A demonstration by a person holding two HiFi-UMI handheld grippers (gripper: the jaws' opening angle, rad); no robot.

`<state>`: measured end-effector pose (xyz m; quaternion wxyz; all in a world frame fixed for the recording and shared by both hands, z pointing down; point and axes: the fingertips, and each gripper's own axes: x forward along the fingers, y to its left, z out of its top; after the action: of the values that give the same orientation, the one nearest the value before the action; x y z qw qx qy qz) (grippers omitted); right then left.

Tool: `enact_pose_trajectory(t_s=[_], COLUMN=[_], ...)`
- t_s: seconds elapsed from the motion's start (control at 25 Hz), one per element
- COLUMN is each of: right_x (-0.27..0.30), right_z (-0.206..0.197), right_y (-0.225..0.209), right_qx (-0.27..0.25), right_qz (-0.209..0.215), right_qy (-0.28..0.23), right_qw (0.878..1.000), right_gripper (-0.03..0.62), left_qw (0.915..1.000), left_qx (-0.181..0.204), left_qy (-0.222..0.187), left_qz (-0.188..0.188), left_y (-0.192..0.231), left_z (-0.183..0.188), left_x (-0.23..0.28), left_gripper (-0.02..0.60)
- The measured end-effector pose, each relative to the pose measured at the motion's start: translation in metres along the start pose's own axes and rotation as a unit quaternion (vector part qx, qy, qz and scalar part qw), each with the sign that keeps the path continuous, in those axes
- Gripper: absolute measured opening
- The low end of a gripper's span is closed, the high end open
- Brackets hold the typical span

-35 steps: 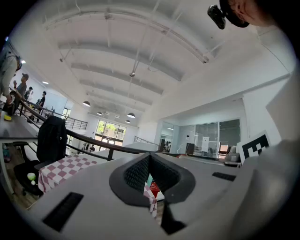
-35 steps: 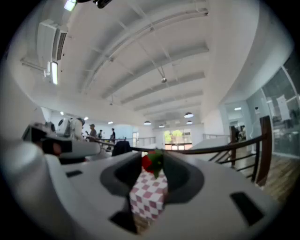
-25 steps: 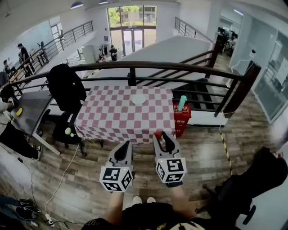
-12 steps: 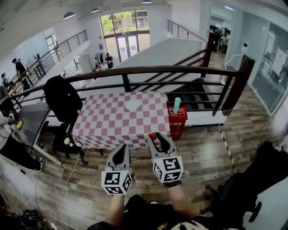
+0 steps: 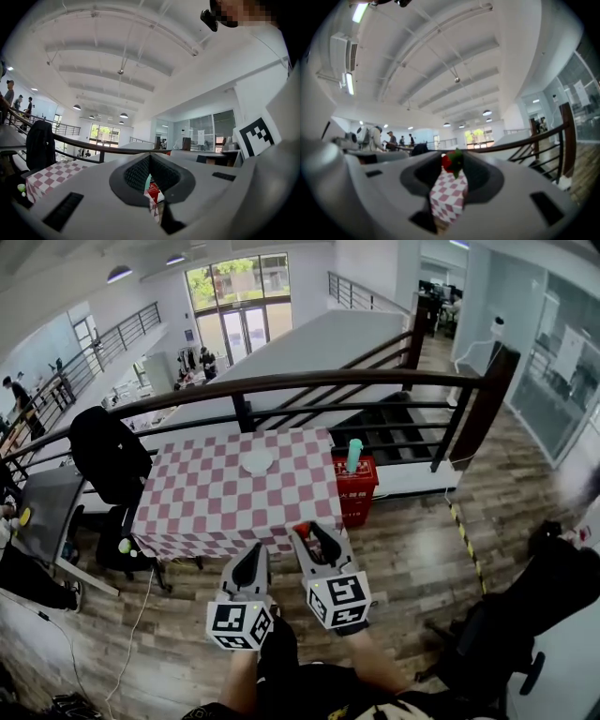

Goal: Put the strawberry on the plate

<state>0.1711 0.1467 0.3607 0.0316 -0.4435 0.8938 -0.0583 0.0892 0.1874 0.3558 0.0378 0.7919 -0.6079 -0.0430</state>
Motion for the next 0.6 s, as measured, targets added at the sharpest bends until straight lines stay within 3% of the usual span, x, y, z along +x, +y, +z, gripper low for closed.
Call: enact_pose_trajectory(t_s=[0.2,0.36,0.6], right_x=[0.041,0.084,0.165], right_z=[-0.005,-0.009,0.002], right_y=[-0.017,-0.031,-0.033], right_qx=[-0.024,-0.023,-0.039], right_qz=[-0.021,-0.037,-0.047], right_qy=[0.008,0.016,0.021], right_qw=[0.999,0.999,0.998], right_gripper=[0.149,0.149,0.149], left_qw=[0.9999,0.9984,0.9979], left_qx=[0.006,-0.005,-0.028], left_qy=[-0.006,-0.049,-0.052], left_qz=[0.013,0.027,0.025], left_y=[0.039,0.075,0.142], left_z=[-0.002,0.010,0.021], left_x=[0.042,0.068,0.121], left_gripper=[0.008,0.009,0.008])
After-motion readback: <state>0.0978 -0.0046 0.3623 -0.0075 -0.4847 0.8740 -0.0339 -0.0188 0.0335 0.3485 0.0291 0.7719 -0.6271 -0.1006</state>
